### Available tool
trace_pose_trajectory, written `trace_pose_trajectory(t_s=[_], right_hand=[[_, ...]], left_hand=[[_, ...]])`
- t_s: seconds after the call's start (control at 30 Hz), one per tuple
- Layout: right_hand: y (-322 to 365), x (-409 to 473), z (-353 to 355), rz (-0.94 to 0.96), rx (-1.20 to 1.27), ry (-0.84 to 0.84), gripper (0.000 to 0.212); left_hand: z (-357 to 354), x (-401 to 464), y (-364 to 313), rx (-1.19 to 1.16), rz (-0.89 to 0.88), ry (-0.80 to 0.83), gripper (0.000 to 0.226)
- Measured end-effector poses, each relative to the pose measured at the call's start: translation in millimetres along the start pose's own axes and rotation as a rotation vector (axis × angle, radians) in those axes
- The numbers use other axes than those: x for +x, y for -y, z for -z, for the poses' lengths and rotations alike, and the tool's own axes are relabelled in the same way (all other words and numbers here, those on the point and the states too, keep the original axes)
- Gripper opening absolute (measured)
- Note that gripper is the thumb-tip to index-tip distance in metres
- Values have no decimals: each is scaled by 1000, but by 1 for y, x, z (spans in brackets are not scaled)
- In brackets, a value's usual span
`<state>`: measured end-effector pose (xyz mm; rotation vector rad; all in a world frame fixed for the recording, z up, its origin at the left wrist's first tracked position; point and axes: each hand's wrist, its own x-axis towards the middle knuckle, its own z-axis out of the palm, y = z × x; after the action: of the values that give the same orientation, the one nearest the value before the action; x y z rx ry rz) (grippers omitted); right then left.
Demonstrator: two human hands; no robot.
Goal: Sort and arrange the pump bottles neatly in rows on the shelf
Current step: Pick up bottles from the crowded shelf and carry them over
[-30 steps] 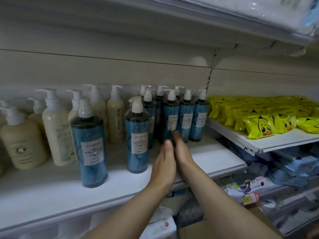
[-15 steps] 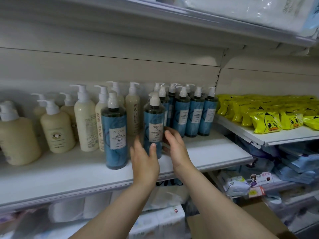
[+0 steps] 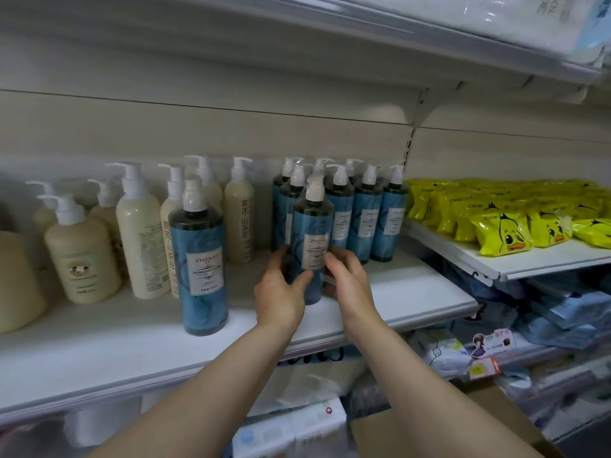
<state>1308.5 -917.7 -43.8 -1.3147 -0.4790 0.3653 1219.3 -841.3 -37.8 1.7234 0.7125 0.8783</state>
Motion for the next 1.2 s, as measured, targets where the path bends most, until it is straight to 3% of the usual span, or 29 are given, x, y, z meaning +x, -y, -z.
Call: trace_pose_trajectory(t_s=[0.5,0.97,1.2], right_hand=[[10,40,94,138,-177,-191,41],[14,68,145,196,-216,-299,33],[11,77,153,185,-265,-322,41]], left_hand=[[-107,24,-16,-153,-13,254,54],[-171,36,-30,-84,-53,297,54],[-183,43,-27,-59,35,262,35]])
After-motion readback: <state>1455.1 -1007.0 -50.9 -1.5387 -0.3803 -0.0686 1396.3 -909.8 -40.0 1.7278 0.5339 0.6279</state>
